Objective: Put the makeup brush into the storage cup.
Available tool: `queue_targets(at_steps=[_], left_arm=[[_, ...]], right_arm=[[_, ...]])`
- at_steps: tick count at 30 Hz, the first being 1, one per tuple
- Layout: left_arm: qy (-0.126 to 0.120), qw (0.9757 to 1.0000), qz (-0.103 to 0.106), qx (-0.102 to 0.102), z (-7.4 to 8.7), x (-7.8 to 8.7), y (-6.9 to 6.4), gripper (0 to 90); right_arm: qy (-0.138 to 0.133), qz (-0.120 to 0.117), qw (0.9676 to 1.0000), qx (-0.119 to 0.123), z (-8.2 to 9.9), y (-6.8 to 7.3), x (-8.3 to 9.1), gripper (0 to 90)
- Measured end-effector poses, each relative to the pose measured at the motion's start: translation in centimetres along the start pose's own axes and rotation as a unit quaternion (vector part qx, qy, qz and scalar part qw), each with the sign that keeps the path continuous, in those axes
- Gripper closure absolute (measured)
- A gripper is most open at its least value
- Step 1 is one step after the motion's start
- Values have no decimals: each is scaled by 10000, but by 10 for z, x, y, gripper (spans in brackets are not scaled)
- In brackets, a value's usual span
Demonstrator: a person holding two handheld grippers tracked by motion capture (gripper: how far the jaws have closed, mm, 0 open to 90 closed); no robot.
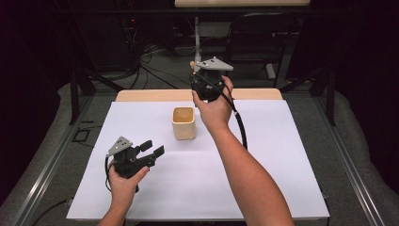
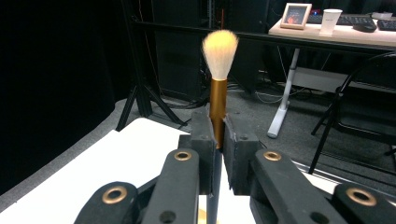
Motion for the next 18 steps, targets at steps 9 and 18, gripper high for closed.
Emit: queue_targets(at_steps=[9,18], left_arm=[[26,10000,-5,-5,0,0,1,381],[19,10000,-31,9,1,0,2,381]], right_arm=[[33,25,10000,-19,2,0,-6,835],[64,19,10000,-28,5,2,-11,835]])
Point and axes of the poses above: each handheld gripper's, and its own axes: x roughly backward along the jaws, z roughly out of its underside, y roughly to its left, the point moved 9 cm from there along -x, roughly forward along the jaws, and after that the axes turned 15 degrees about -x, right-handed, at the moved point
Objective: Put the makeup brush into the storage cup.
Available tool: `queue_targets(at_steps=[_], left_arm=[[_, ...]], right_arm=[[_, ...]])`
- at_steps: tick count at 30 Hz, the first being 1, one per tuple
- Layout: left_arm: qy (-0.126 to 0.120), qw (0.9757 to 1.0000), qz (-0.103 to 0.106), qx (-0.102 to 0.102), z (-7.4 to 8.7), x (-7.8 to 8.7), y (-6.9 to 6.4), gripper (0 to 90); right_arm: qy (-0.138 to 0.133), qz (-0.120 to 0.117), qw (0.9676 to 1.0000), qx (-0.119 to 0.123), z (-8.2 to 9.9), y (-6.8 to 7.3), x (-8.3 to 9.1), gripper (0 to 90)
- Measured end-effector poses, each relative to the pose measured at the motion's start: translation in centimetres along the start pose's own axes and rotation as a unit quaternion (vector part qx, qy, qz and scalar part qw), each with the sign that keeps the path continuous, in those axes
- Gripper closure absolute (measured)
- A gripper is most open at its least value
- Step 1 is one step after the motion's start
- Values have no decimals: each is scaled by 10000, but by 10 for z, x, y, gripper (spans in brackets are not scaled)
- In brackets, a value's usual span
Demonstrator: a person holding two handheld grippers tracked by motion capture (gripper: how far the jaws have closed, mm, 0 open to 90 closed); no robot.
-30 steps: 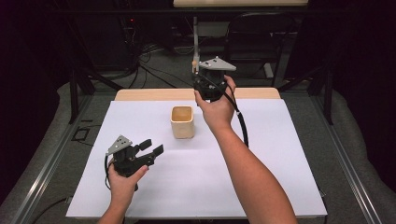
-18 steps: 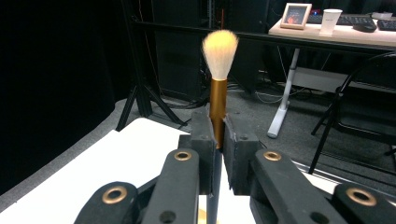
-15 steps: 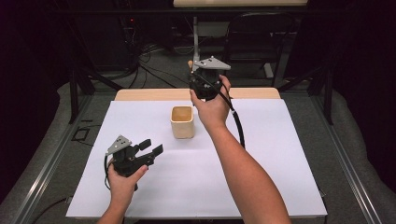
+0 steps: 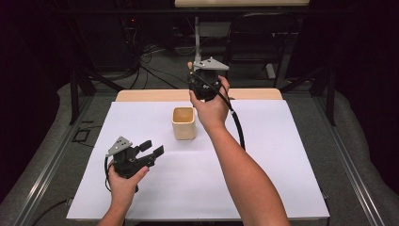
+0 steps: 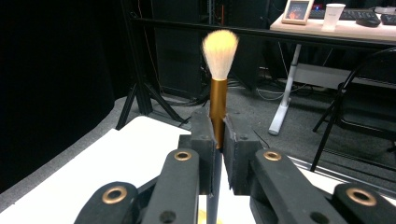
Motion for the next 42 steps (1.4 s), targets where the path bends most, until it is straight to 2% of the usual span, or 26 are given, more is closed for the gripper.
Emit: queue_targets(at_steps=[16,42], left_arm=[[13,10000,9,1,1,-1,0,382],[18,10000,-21,14,2,-1,2,382]], right_arm=[[186,-40,9998,63,12,8,-8,835],[273,-137,9995,42,25,14,-18,835]])
Point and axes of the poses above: each handheld gripper's, and its own axes: x roughly backward along the jaws, z roughly out of its underside, y roughly to its left, the point moved 9 cm from there along -x, roughly forward along the jaws, and after that the axes turned 15 degrees about -x, right-handed, at the moved point
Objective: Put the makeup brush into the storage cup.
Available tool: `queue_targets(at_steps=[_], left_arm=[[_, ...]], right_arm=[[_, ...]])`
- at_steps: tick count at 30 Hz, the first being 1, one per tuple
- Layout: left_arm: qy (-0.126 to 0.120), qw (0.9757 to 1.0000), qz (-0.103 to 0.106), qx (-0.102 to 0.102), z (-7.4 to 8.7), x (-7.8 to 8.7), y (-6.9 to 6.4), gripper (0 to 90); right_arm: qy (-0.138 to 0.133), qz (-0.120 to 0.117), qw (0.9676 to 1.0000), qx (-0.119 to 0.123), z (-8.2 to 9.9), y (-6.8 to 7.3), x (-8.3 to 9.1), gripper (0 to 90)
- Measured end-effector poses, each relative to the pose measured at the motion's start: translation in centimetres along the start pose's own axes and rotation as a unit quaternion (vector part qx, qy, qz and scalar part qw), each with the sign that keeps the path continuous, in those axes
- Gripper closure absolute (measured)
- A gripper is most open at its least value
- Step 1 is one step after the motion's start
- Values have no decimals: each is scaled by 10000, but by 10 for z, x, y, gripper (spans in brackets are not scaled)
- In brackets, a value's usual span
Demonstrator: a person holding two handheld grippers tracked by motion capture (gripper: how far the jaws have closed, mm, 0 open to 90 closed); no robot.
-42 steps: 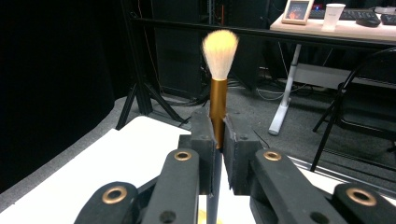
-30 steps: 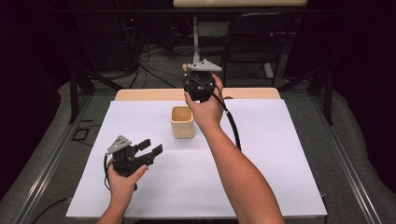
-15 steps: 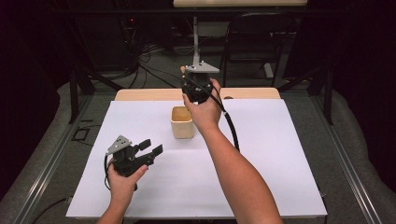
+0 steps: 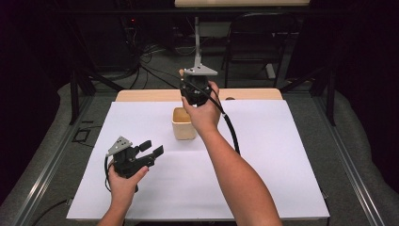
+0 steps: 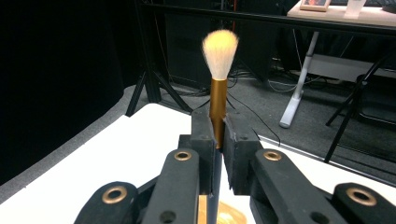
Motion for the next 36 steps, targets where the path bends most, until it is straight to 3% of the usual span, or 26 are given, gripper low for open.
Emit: queue_targets(at_steps=[11,36], left_arm=[[3,10000,3,-2,0,1,1,383],[47,10000,-60,-10,3,-1,3,384]], right_arm=[[85,-42,9999,50,8,3,-6,835],[295,65,9995,1,33,-11,-23,835]])
Point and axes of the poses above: each handheld gripper's, and its own axes: x roughly backward along the jaws, z roughly out of its underside, y roughly to its left, the point moved 9 cm from there along -x, roughly forward along the jaws, and after that the axes turned 15 degrees about -x, right-handed, at the moved point
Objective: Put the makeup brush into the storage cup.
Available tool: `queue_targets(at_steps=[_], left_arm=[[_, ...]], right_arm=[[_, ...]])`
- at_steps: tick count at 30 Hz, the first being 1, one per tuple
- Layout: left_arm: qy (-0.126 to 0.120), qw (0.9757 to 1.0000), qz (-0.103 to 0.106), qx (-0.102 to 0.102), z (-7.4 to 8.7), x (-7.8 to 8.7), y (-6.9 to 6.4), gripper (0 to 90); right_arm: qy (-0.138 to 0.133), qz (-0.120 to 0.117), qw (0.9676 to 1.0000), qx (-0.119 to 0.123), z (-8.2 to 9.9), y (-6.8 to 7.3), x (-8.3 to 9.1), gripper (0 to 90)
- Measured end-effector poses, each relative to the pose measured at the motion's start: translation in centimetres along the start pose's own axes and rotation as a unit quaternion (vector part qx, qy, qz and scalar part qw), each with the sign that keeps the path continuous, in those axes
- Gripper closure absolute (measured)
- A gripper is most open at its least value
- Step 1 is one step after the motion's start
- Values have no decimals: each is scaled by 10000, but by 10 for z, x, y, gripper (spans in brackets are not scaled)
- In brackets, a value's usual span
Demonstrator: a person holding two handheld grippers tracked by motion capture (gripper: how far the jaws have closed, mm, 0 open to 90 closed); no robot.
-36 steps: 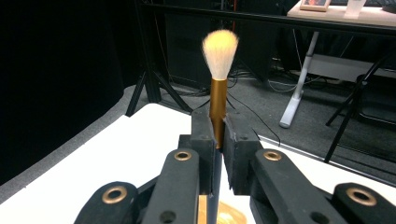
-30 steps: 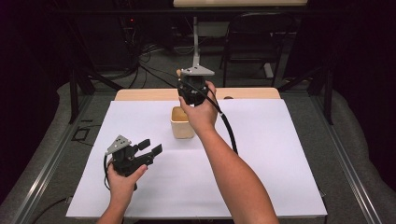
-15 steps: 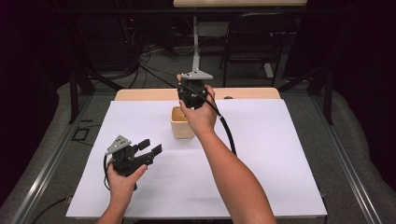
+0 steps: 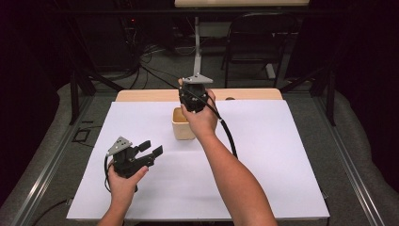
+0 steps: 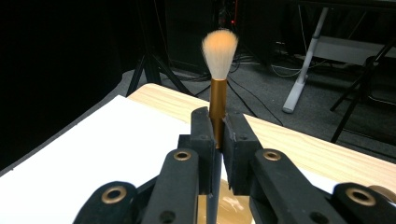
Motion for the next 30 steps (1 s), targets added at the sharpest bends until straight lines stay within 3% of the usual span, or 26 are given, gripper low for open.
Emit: queue_targets(at_steps=[30], left_arm=[[23,10000,20,15,1,-1,0,384]], right_arm=[[55,-11,10000,-26,11,-2,-7,835]])
Point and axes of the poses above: each handheld gripper's, and its own axes: x roughly backward along the jaws, z roughly out of its underside, y roughly to its left, the point moved 9 cm from there along -x, roughly forward along the jaws, and after that the axes turned 15 degrees about -x, right-handed, at the moved point
